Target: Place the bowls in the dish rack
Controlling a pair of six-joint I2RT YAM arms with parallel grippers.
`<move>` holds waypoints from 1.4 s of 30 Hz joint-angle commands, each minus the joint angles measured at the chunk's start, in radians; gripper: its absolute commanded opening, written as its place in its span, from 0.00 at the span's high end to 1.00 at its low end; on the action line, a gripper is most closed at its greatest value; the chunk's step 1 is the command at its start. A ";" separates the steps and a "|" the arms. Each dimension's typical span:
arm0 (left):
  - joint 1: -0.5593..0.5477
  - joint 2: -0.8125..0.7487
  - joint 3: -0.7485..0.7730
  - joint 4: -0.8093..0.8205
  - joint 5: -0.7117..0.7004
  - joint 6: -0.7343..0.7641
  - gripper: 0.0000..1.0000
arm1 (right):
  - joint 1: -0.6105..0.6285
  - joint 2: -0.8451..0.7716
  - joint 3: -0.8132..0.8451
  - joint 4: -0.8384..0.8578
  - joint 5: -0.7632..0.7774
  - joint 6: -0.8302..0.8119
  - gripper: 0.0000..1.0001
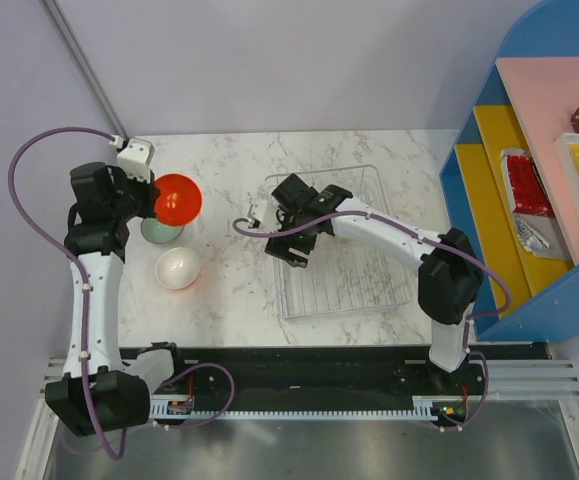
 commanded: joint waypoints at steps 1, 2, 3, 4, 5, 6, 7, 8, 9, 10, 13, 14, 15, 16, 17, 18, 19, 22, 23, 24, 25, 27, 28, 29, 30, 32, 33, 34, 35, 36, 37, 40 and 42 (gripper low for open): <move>0.033 -0.059 -0.009 -0.009 0.033 -0.029 0.98 | 0.016 0.102 0.137 0.031 0.022 -0.028 0.20; 0.039 -0.067 -0.025 -0.009 0.034 -0.029 0.98 | 0.016 0.122 0.154 0.033 0.022 -0.029 0.20; 0.041 -0.073 -0.032 -0.010 0.037 -0.029 0.98 | 0.018 0.159 0.191 0.033 0.016 -0.029 0.20; 0.043 -0.084 -0.044 -0.010 0.040 -0.030 0.98 | 0.018 0.179 0.210 0.033 0.009 -0.029 0.20; 0.046 -0.087 -0.050 -0.010 0.043 -0.030 0.98 | 0.026 0.196 0.246 0.033 0.004 -0.032 0.21; 0.046 -0.087 -0.053 -0.010 0.046 -0.033 0.98 | 0.032 0.228 0.263 0.033 0.009 -0.035 0.21; 0.047 -0.087 -0.059 -0.010 0.053 -0.035 0.98 | 0.036 0.243 0.280 0.033 0.013 -0.044 0.20; 0.047 -0.085 -0.061 -0.010 0.053 -0.036 0.98 | 0.047 0.259 0.315 0.033 0.019 -0.048 0.20; 0.049 -0.085 -0.062 -0.010 0.054 -0.040 0.98 | 0.050 0.288 0.332 0.033 0.028 -0.052 0.20; 0.049 -0.085 -0.068 -0.010 0.057 -0.040 0.98 | 0.050 0.302 0.352 0.031 0.030 -0.060 0.21; 0.052 -0.087 -0.076 -0.009 0.060 -0.040 0.98 | 0.052 0.352 0.418 0.031 0.053 -0.074 0.20; 0.052 -0.088 -0.079 -0.007 0.060 -0.040 0.98 | 0.052 0.374 0.450 0.034 0.058 -0.083 0.20; 0.053 -0.088 -0.082 -0.004 0.062 -0.038 0.98 | 0.052 0.383 0.463 0.034 0.064 -0.083 0.20; 0.055 -0.088 -0.087 -0.006 0.062 -0.038 0.98 | 0.052 0.392 0.476 0.031 0.070 -0.084 0.19; 0.055 -0.090 -0.090 -0.003 0.062 -0.040 0.98 | 0.052 0.405 0.498 0.034 0.070 -0.087 0.19; 0.053 -0.090 -0.095 -0.002 0.063 -0.041 0.98 | 0.052 0.411 0.507 0.033 0.068 -0.092 0.20; 0.055 -0.091 -0.096 -0.001 0.066 -0.040 0.98 | 0.052 0.414 0.513 0.033 0.065 -0.094 0.20; 0.056 -0.087 -0.099 0.008 0.079 -0.052 0.98 | 0.052 0.432 0.549 0.031 0.059 -0.097 0.19; 0.056 -0.084 -0.099 0.014 0.083 -0.055 0.98 | 0.053 0.437 0.561 0.031 0.050 -0.098 0.19; 0.056 -0.081 -0.099 0.016 0.083 -0.061 0.98 | 0.055 0.438 0.564 0.031 0.044 -0.098 0.19; 0.056 -0.078 -0.099 0.019 0.086 -0.064 0.98 | 0.055 0.440 0.567 0.030 0.033 -0.100 0.19; 0.056 -0.075 -0.101 0.028 0.086 -0.073 0.98 | 0.058 0.437 0.569 0.024 0.009 -0.098 0.19; 0.055 -0.073 -0.101 0.033 0.088 -0.075 0.98 | 0.059 0.431 0.567 0.019 -0.002 -0.098 0.19; 0.056 -0.073 -0.102 0.033 0.088 -0.078 0.98 | 0.064 0.414 0.553 0.010 -0.013 -0.100 0.19; 0.056 -0.070 -0.102 0.040 0.088 -0.079 0.98 | 0.064 0.403 0.541 0.007 -0.043 -0.100 0.20; 0.056 -0.065 -0.104 0.044 0.089 -0.079 0.98 | 0.070 0.365 0.494 0.027 -0.030 -0.089 0.20; 0.058 -0.064 -0.105 0.045 0.089 -0.081 0.98 | 0.070 0.357 0.486 0.031 0.023 -0.078 0.20; 0.055 -0.065 -0.105 0.045 0.096 -0.081 0.98 | 0.073 0.350 0.481 0.033 0.057 -0.066 0.20; 0.055 -0.070 -0.107 0.048 0.099 -0.079 0.98 | 0.070 0.318 0.469 0.037 0.090 -0.042 0.18; 0.056 -0.070 -0.113 0.048 0.099 -0.078 0.98 | 0.069 0.291 0.452 0.044 0.111 -0.038 0.18; 0.056 -0.073 -0.116 0.054 0.103 -0.078 0.98 | 0.064 0.262 0.426 0.054 0.133 -0.038 0.17; 0.056 -0.075 -0.133 0.070 0.108 -0.076 0.98 | 0.044 0.141 0.314 0.129 0.145 -0.020 0.15; 0.056 -0.062 -0.138 0.073 0.112 -0.079 0.98 | 0.015 0.101 0.315 0.145 0.141 -0.005 0.15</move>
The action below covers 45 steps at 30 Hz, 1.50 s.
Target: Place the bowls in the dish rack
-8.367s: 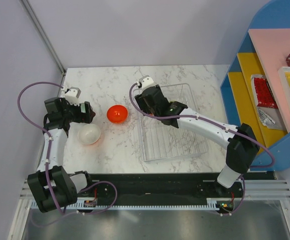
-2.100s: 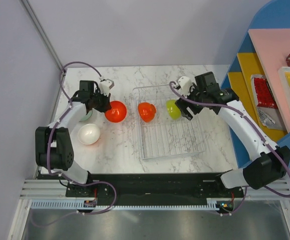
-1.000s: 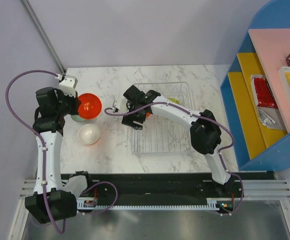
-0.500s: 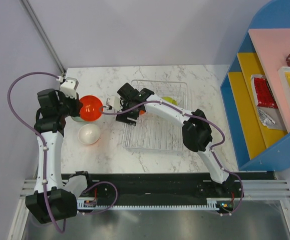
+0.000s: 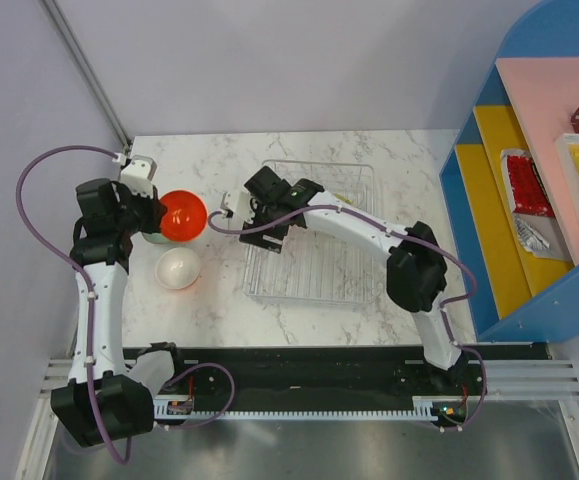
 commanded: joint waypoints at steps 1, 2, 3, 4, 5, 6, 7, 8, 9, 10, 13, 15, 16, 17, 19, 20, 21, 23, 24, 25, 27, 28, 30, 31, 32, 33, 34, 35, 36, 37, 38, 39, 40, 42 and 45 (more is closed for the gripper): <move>0.006 0.005 -0.011 0.068 0.056 -0.037 0.98 | -0.050 -0.164 0.004 0.100 0.038 0.046 0.15; 0.006 0.008 -0.011 0.071 0.062 -0.042 0.98 | -0.066 -0.158 0.012 0.115 0.071 0.052 0.14; 0.006 0.011 -0.011 0.072 0.065 -0.042 0.98 | -0.070 -0.147 0.020 0.129 0.097 0.060 0.14; 0.007 0.011 -0.011 0.071 0.072 -0.042 0.98 | -0.079 -0.132 0.049 0.147 0.128 0.065 0.14; 0.006 0.011 -0.011 0.071 0.079 -0.041 0.98 | -0.084 -0.092 0.070 0.149 0.150 0.068 0.14; 0.006 0.006 -0.011 0.071 0.080 -0.039 0.98 | -0.089 -0.066 0.095 0.149 0.161 0.074 0.14; 0.006 0.003 -0.010 0.069 0.079 -0.034 0.98 | -0.101 -0.040 0.151 0.150 0.167 0.081 0.13; 0.006 -0.001 -0.008 0.066 0.079 -0.028 0.98 | -0.106 0.022 0.186 0.150 0.180 0.091 0.12; 0.004 -0.007 -0.007 0.065 0.074 -0.024 0.98 | -0.109 0.055 0.220 0.155 0.191 0.100 0.12; 0.006 -0.017 -0.005 0.063 0.070 -0.021 0.98 | -0.116 0.089 0.281 0.181 0.210 0.114 0.12; 0.007 -0.043 -0.002 0.052 0.071 -0.005 0.98 | -0.119 0.201 0.363 0.267 0.327 0.130 0.11; 0.007 -0.055 -0.005 0.045 0.071 0.004 0.98 | -0.119 0.259 0.388 0.308 0.383 0.126 0.10; 0.006 -0.063 -0.005 0.042 0.071 0.005 0.98 | -0.119 0.283 0.401 0.351 0.401 0.123 0.10; 0.006 -0.066 -0.002 0.039 0.071 0.010 0.98 | -0.119 0.294 0.406 0.373 0.420 0.120 0.10; 0.006 -0.067 0.001 0.031 0.062 0.016 0.98 | -0.119 0.319 0.417 0.410 0.432 0.103 0.09; 0.006 -0.069 0.002 0.029 0.060 0.018 0.98 | -0.119 0.325 0.418 0.419 0.440 0.103 0.09; 0.006 -0.069 0.004 0.026 0.054 0.021 0.98 | -0.119 0.328 0.417 0.430 0.423 0.104 0.09; 0.006 -0.075 0.001 0.023 0.051 0.021 0.98 | -0.121 0.330 0.408 0.445 0.405 0.114 0.09; 0.006 -0.075 0.001 0.023 0.053 0.021 0.98 | -0.119 0.330 0.403 0.462 0.400 0.120 0.09; 0.006 -0.073 -0.001 0.023 0.054 0.021 0.98 | -0.121 0.333 0.403 0.469 0.382 0.127 0.09; 0.006 -0.070 -0.002 0.023 0.054 0.019 0.98 | -0.119 0.340 0.418 0.485 0.377 0.135 0.09; 0.006 -0.069 -0.001 0.023 0.056 0.015 0.98 | -0.118 0.357 0.428 0.485 0.377 0.137 0.09; 0.006 -0.070 -0.001 0.022 0.057 0.012 0.98 | -0.116 0.370 0.441 0.497 0.369 0.128 0.09; 0.006 -0.072 -0.002 0.023 0.056 0.009 0.98 | -0.115 0.377 0.441 0.503 0.365 0.124 0.09; 0.004 -0.075 -0.005 0.022 0.056 0.010 0.98 | -0.115 0.379 0.441 0.508 0.357 0.124 0.09; 0.006 -0.079 -0.005 0.022 0.054 0.009 0.98 | -0.113 0.385 0.446 0.511 0.349 0.123 0.10; 0.004 -0.081 -0.010 0.022 0.053 0.009 0.98 | -0.113 0.388 0.449 0.514 0.345 0.123 0.10; 0.007 -0.081 -0.014 0.020 0.051 0.009 0.98 | -0.112 0.393 0.457 0.516 0.336 0.124 0.10; 0.006 -0.083 -0.016 0.022 0.051 0.007 0.98 | -0.107 0.402 0.474 0.516 0.329 0.123 0.11; 0.006 -0.083 -0.017 0.020 0.050 0.007 0.98 | -0.104 0.406 0.483 0.519 0.329 0.124 0.11; 0.006 -0.084 -0.020 0.020 0.053 0.005 0.98 | -0.101 0.411 0.495 0.517 0.325 0.124 0.11; 0.004 -0.087 -0.020 0.019 0.053 0.002 0.98 | -0.095 0.419 0.510 0.522 0.331 0.121 0.11; 0.006 -0.087 -0.022 0.017 0.056 0.001 0.98 | -0.090 0.420 0.514 0.529 0.345 0.114 0.11; 0.006 -0.087 -0.025 0.016 0.062 -0.002 0.98 | -0.087 0.416 0.512 0.549 0.387 0.111 0.11; 0.006 -0.090 -0.030 0.014 0.069 -0.002 0.98 | -0.090 0.371 0.462 0.586 0.468 0.115 0.09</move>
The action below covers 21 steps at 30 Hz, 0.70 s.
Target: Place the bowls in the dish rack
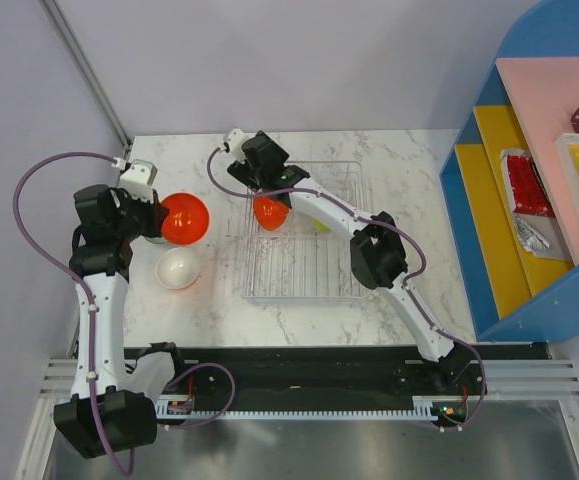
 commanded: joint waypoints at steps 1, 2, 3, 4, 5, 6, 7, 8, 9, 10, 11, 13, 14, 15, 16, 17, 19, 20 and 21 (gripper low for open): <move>0.004 -0.023 -0.004 0.019 0.032 0.001 0.98 | 0.023 -0.058 -0.015 0.112 0.081 0.024 0.08; 0.004 -0.024 -0.003 0.019 0.038 0.002 0.98 | 0.023 -0.083 -0.079 0.122 0.099 0.029 0.08; 0.004 -0.020 -0.001 0.021 0.044 0.004 0.98 | 0.023 -0.142 -0.117 0.165 0.167 0.030 0.08; 0.004 -0.017 0.003 0.024 0.050 0.004 0.98 | 0.023 -0.170 -0.148 0.176 0.188 0.035 0.07; 0.004 -0.003 0.008 0.024 0.073 0.007 0.98 | 0.023 -0.202 -0.201 0.179 0.211 0.047 0.07; 0.004 0.005 0.013 0.026 0.088 0.008 0.98 | 0.021 -0.273 -0.232 0.179 0.231 0.056 0.07; 0.004 0.012 0.020 0.036 0.105 0.010 0.98 | 0.020 -0.316 -0.266 0.179 0.248 0.068 0.06; 0.002 0.037 0.026 0.044 0.140 0.012 0.98 | 0.018 -0.360 -0.342 0.167 0.236 0.105 0.05; 0.001 0.051 0.031 0.048 0.160 0.012 0.98 | 0.007 -0.458 -0.383 0.158 0.222 0.128 0.05; 0.001 0.065 0.043 0.065 0.180 0.012 0.98 | 0.000 -0.504 -0.421 0.147 0.169 0.159 0.05; -0.002 0.091 0.048 0.079 0.222 0.012 0.98 | -0.009 -0.550 -0.482 0.101 0.127 0.186 0.02; -0.012 0.123 0.066 0.117 0.265 0.008 0.98 | -0.043 -0.672 -0.533 0.050 0.038 0.275 0.02; -0.016 0.137 0.072 0.131 0.318 0.007 0.98 | -0.060 -0.709 -0.583 0.008 -0.104 0.306 0.02; -0.025 0.169 0.085 0.148 0.344 0.007 0.98 | -0.103 -0.777 -0.608 -0.011 -0.178 0.376 0.02; -0.042 0.184 0.091 0.177 0.390 0.007 0.98 | -0.129 -0.808 -0.637 -0.020 -0.238 0.412 0.02; -0.056 0.203 0.097 0.193 0.410 0.018 0.98 | -0.176 -0.863 -0.701 -0.017 -0.380 0.459 0.02; -0.105 0.247 0.111 0.222 0.456 0.038 0.98 | -0.227 -0.900 -0.760 -0.013 -0.546 0.554 0.02; -0.123 0.261 0.114 0.261 0.472 0.054 0.98 | -0.265 -0.923 -0.807 -0.001 -0.682 0.588 0.02; -0.139 0.293 0.117 0.274 0.490 0.062 0.98 | -0.284 -0.928 -0.829 0.010 -0.771 0.657 0.02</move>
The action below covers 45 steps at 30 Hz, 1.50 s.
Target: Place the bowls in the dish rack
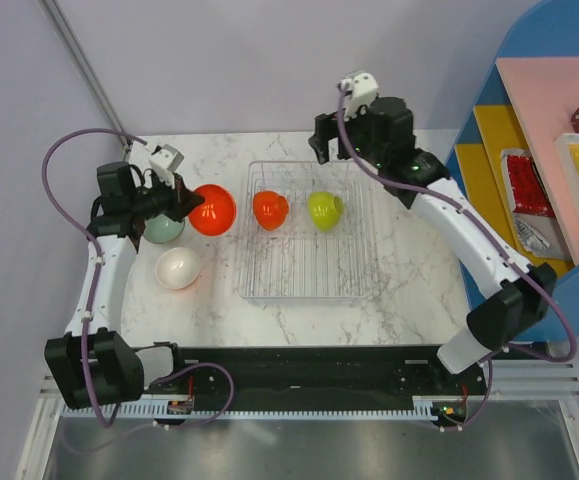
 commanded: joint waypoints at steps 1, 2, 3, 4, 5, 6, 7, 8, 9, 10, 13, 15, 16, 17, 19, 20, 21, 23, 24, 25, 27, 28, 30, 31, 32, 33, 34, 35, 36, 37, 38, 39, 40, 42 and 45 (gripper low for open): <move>-0.099 0.075 0.070 0.168 0.199 0.058 0.98 | -0.096 -0.019 -0.158 -0.018 -0.541 0.289 0.02; -0.115 0.094 0.083 0.178 0.216 0.064 0.98 | -0.113 -0.012 -0.172 0.002 -0.673 0.321 0.02; -0.128 0.118 0.113 0.176 0.236 0.066 0.98 | -0.119 -0.008 -0.186 0.016 -0.735 0.356 0.02; -0.153 0.156 0.130 0.178 0.251 0.067 0.98 | -0.119 -0.005 -0.201 0.042 -0.787 0.408 0.02; -0.185 0.177 0.147 0.176 0.262 0.066 0.98 | -0.119 -0.005 -0.237 0.098 -0.832 0.442 0.02; -0.198 0.195 0.179 0.176 0.276 0.061 0.98 | -0.119 -0.005 -0.259 0.134 -0.887 0.472 0.02; -0.217 0.230 0.195 0.173 0.305 0.055 0.98 | -0.119 -0.005 -0.281 0.166 -0.919 0.496 0.02; -0.225 0.246 0.210 0.170 0.319 0.043 0.98 | -0.119 -0.002 -0.305 0.204 -0.941 0.525 0.02; -0.234 0.259 0.240 0.162 0.333 0.038 0.98 | -0.119 0.004 -0.310 0.208 -0.990 0.525 0.02; -0.248 0.275 0.253 0.158 0.353 0.037 0.98 | -0.120 0.011 -0.310 0.206 -1.011 0.529 0.02; -0.277 0.306 0.276 0.150 0.368 0.035 0.98 | -0.130 0.038 -0.322 0.211 -1.097 0.552 0.02; -0.291 0.319 0.278 0.149 0.367 0.046 0.98 | -0.139 0.045 -0.334 0.215 -1.125 0.562 0.02; -0.302 0.322 0.278 0.145 0.365 0.047 0.98 | -0.143 0.047 -0.351 0.231 -1.146 0.570 0.02; -0.307 0.333 0.278 0.145 0.365 0.053 0.98 | -0.148 0.047 -0.362 0.246 -1.159 0.585 0.02; -0.319 0.342 0.276 0.144 0.354 0.055 0.98 | -0.151 0.042 -0.402 0.334 -1.182 0.653 0.02; -0.322 0.349 0.276 0.144 0.348 0.056 0.98 | -0.153 0.041 -0.416 0.368 -1.186 0.679 0.02; -0.329 0.358 0.278 0.145 0.344 0.058 0.98 | -0.151 0.038 -0.429 0.408 -1.188 0.743 0.02; -0.339 0.367 0.281 0.144 0.333 0.056 0.98 | -0.151 0.033 -0.474 0.548 -1.185 0.810 0.02; -0.351 0.372 0.282 0.144 0.319 0.058 0.98 | -0.151 0.034 -0.483 0.586 -1.186 0.870 0.02; -0.357 0.373 0.282 0.144 0.312 0.060 0.98 | -0.151 0.042 -0.488 0.632 -1.186 0.887 0.02; -0.374 0.369 0.281 0.145 0.295 0.061 0.98 | -0.151 0.048 -0.488 0.663 -1.188 0.927 0.02; -0.380 0.369 0.279 0.144 0.292 0.063 0.98 | -0.151 0.053 -0.488 0.692 -1.188 0.941 0.02; -0.395 0.367 0.278 0.144 0.279 0.063 0.98 | -0.151 0.059 -0.488 0.721 -1.185 0.963 0.02; -0.402 0.367 0.276 0.145 0.273 0.063 0.98 | -0.151 0.064 -0.486 0.735 -1.182 0.972 0.02; -0.408 0.365 0.276 0.144 0.267 0.061 0.98 | -0.151 0.065 -0.488 0.735 -1.176 0.972 0.02; -0.420 0.365 0.275 0.145 0.253 0.064 0.98 | -0.151 0.068 -0.486 0.740 -1.174 0.973 0.02; -0.426 0.362 0.275 0.145 0.244 0.066 0.98 | -0.151 0.071 -0.488 0.738 -1.173 0.970 0.02; -0.432 0.364 0.275 0.145 0.241 0.066 0.98 | -0.153 0.074 -0.488 0.738 -1.170 0.969 0.02; -0.440 0.362 0.273 0.147 0.233 0.066 0.98 | -0.151 0.076 -0.489 0.737 -1.168 0.967 0.03; -0.445 0.361 0.273 0.148 0.229 0.061 0.98 | -0.151 0.079 -0.489 0.735 -1.167 0.964 0.04; -0.448 0.361 0.273 0.150 0.223 0.063 0.98 | -0.153 0.079 -0.492 0.732 -1.163 0.961 0.05; -0.454 0.359 0.273 0.156 0.213 0.063 0.98 | -0.151 0.079 -0.492 0.720 -1.162 0.957 0.06; -0.457 0.356 0.272 0.159 0.207 0.061 0.98 | -0.151 0.081 -0.492 0.714 -1.157 0.950 0.06; -0.461 0.352 0.268 0.168 0.198 0.056 0.98 | -0.151 0.079 -0.488 0.690 -1.156 0.934 0.07; -0.465 0.346 0.270 0.173 0.189 0.049 0.98 | -0.151 0.077 -0.486 0.674 -1.160 0.921 0.11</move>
